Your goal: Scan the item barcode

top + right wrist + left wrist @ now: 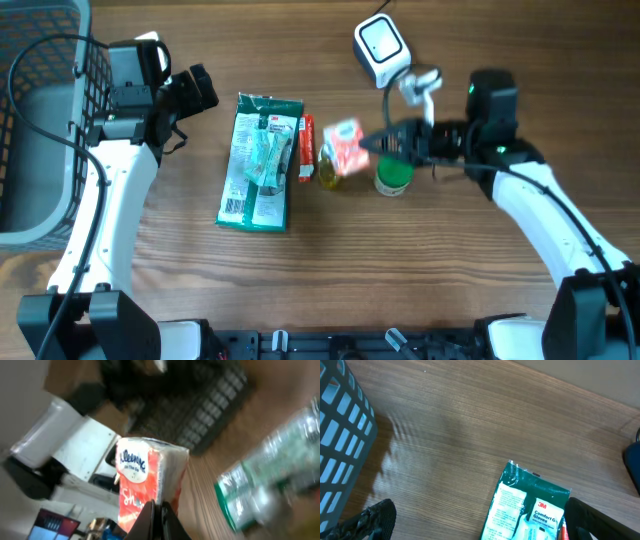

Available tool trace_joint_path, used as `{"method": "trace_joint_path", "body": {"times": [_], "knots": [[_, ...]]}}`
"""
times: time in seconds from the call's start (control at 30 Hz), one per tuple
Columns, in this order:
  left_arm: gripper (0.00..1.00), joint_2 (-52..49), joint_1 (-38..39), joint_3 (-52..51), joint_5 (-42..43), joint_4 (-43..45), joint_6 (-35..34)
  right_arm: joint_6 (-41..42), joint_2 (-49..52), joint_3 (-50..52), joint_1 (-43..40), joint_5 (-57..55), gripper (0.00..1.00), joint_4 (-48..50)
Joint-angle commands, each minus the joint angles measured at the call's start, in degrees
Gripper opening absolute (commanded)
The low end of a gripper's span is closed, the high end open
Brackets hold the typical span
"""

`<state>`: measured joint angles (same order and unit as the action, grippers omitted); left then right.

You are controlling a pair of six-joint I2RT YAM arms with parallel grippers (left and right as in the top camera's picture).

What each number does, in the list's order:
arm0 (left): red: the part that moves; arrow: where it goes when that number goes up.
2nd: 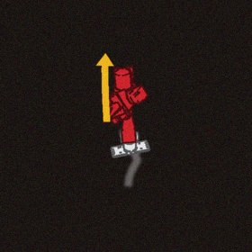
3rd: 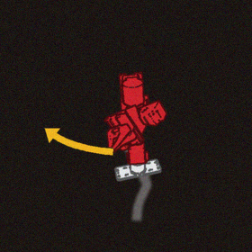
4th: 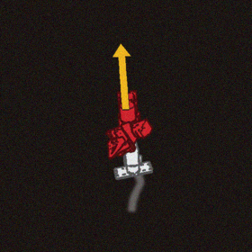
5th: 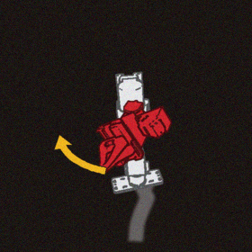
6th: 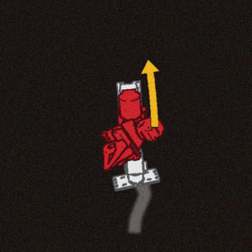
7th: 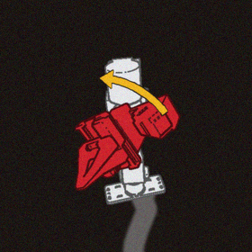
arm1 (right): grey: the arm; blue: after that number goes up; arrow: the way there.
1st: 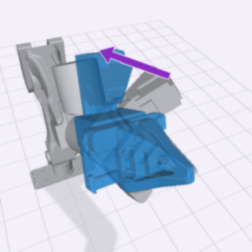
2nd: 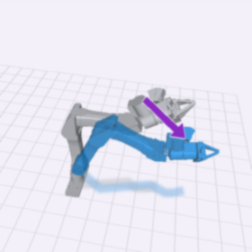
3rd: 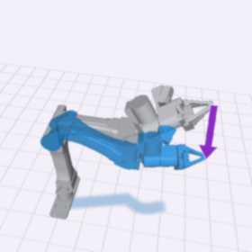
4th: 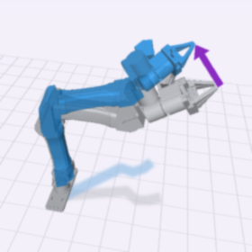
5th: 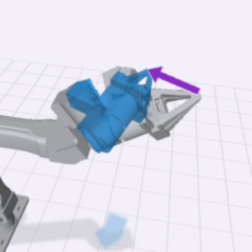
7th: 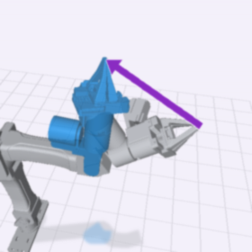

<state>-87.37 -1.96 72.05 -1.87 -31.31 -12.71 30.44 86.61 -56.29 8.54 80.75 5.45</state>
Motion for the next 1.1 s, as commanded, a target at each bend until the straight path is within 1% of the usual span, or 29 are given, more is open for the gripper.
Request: {"method": "trace_joint_path", "body": {"times": [0.0, 0.07, 0.1, 0.13, 0.2, 0.3, 0.37, 0.4, 0.47, 0.5, 0.6, 0.73, 0.8, 0.83, 0.9, 1.07], "knots": [[1.0, 0.0, -0.24, 0.37, -0.55, -0.02, 0.48, 22.58, -1.46, -8.39, -0.22, 3.3, 0.04, 12.52], [1.0, 0.0, -0.24, 0.37, -0.55, -0.02, 0.48, 28.74, -1.46, -9.99, -0.22, -0.94, 0.04, 19.87], [1.0, 0.0, -0.24, 0.37, -0.55, -0.02, 0.48, 30.93, -1.46, -10.27, -0.22, -5.66, 0.04, 23.1], [1.0, 0.0, -0.24, 0.37, -0.55, -0.02, 0.48, 30.62, -1.46, -10.27, -0.22, -10.34, 0.04, 24.5], [1.0, 0.0, -0.24, 0.37, -0.55, -0.02, 0.48, 22.36, -1.44, -10.25, -0.2, -18.51, 0.04, 21.09], [1.0, 0.0, -0.24, 0.37, -0.55, -0.02, 0.48, 4.48, -1.42, -10.25, -0.2, -32.15, 0.04, 4.44], [1.0, 0.0, -0.24, 0.37, -0.55, -0.02, 0.48, -5.33, -1.42, -10.25, -0.2, -43.82, 0.04, -7.82], [1.0, 0.0, -0.24, 0.37, -0.55, -0.02, 0.48, -8.66, -1.42, -10.27, -0.2, -47.3, 0.04, -11.28], [1.0, 0.0, -0.24, 0.37, -0.55, -0.02, 0.48, -13.14, -1.44, -11.54, -0.28, -51.08, 0.04, -16.79], [1.0, 0.0, -0.24, 0.37, -0.55, -0.02, 0.48, -15.04, -1.44, -13.79, -0.35, -52.3, 0.04, -20.46], [1.0, 0.0, -0.24, 0.37, -0.55, -0.02, 0.48, -21.68, -1.05, -25.62, -0.24, -62.14, 0.04, -35.06], [1.0, 0.0, -0.24, 0.37, -0.55, -0.02, 0.48, -30.08, 2.71, -40.54, 0.0, -74.27, 0.04, -49.0], [1.0, 0.0, -0.24, 0.37, -0.55, -0.02, 0.48, -35.6, 5.22, -43.25, 1.36, -78.58, 0.04, -49.42], [1.0, 0.0, -0.24, 0.37, -0.55, -0.02, 0.48, -38.97, 6.78, -43.23, 2.67, -82.58, 0.04, -47.87], [1.0, 0.0, -0.24, 0.37, -0.55, -0.02, 0.48, -42.51, 9.4, -43.23, 4.7, -88.46, 0.04, -45.57], [1.0, 0.0, -0.24, 0.37, -0.55, -0.02, 0.48, -52.87, 18.88, -43.23, 9.6, -97.2, 0.04, -38.14]]}}
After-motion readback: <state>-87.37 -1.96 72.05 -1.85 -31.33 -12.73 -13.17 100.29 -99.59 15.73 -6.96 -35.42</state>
